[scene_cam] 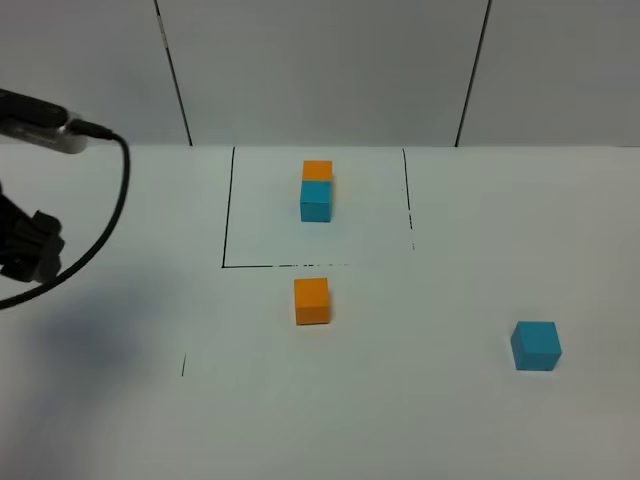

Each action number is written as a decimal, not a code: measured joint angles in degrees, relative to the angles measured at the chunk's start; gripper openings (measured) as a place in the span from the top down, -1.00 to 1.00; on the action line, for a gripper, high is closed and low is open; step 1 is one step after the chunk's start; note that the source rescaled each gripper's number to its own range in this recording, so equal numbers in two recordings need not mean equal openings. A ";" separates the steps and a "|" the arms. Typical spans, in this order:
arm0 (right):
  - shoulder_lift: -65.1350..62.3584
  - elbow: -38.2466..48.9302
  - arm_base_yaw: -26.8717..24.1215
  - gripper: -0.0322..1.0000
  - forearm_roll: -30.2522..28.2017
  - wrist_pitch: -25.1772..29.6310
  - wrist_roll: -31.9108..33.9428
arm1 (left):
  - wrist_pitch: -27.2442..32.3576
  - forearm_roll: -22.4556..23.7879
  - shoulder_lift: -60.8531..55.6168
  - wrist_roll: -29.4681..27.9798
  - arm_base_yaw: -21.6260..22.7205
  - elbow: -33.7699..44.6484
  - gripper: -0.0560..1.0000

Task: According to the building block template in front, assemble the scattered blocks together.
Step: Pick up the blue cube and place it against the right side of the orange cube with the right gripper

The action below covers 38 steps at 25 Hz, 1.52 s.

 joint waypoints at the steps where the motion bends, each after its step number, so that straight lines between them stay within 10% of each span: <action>1: 0.00 0.00 0.00 -0.58 0.00 0.00 0.00 | -0.50 0.49 -3.27 -0.94 0.03 2.39 -0.53; 9: 0.00 0.00 0.00 -0.58 0.00 0.00 0.00 | -0.67 10.53 -25.48 -14.93 0.03 16.87 -0.51; 16: 0.00 0.00 0.00 -0.58 0.00 0.00 0.00 | 0.77 10.50 -45.32 -17.01 0.03 25.20 -0.51; 38: 0.00 0.00 0.00 -0.58 0.00 0.00 0.00 | 3.76 -8.54 -77.14 -7.19 0.03 39.80 -0.47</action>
